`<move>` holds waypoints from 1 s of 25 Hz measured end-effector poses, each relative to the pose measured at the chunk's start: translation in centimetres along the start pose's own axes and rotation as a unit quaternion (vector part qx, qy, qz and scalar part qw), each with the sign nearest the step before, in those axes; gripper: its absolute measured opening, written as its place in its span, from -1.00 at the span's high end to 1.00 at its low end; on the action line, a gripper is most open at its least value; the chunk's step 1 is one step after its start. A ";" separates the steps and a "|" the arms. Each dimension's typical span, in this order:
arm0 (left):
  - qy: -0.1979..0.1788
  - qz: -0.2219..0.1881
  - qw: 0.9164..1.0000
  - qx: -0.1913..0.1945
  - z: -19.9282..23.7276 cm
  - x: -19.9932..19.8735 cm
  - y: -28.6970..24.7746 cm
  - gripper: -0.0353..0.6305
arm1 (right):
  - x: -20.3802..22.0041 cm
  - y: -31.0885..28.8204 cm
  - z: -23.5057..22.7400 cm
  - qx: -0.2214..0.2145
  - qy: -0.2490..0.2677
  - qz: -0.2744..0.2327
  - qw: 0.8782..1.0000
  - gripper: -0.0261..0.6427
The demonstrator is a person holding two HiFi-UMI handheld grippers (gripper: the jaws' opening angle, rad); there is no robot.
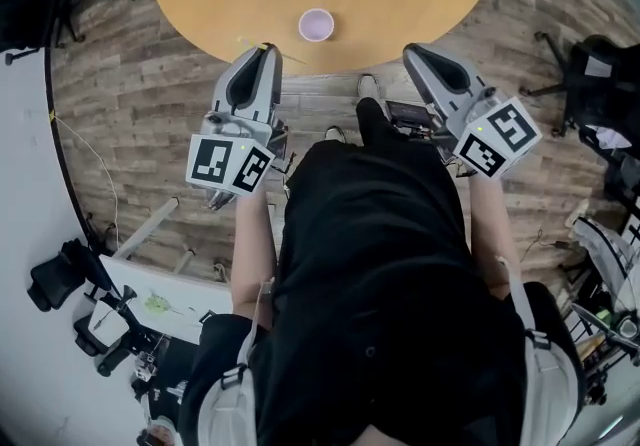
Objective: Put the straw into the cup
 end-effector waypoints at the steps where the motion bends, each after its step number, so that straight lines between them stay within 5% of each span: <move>1: 0.004 0.000 1.000 -0.007 0.3 0.2 -0.6 0.79 | -0.1 -0.3 -0.4 -0.005 -0.001 0.005 1.000 0.87; 11: 0.012 0.006 0.999 -0.052 3.3 3.4 -4.8 0.79 | -0.3 -2.1 -3.2 -0.031 -0.014 0.046 0.998 0.87; 25: 0.025 0.041 0.996 -0.075 5.8 7.7 -8.7 0.79 | 0.1 -1.9 -6.2 -0.008 -0.018 0.081 0.997 0.87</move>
Point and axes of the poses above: the fingertips, and each gripper's own axes: y backward along the fingers, z to its left, x out of its underside, the point moved 6 cm from there along y, backward along the fingers, and after that the axes turned 1 degree about -z, right-handed, at the moved point
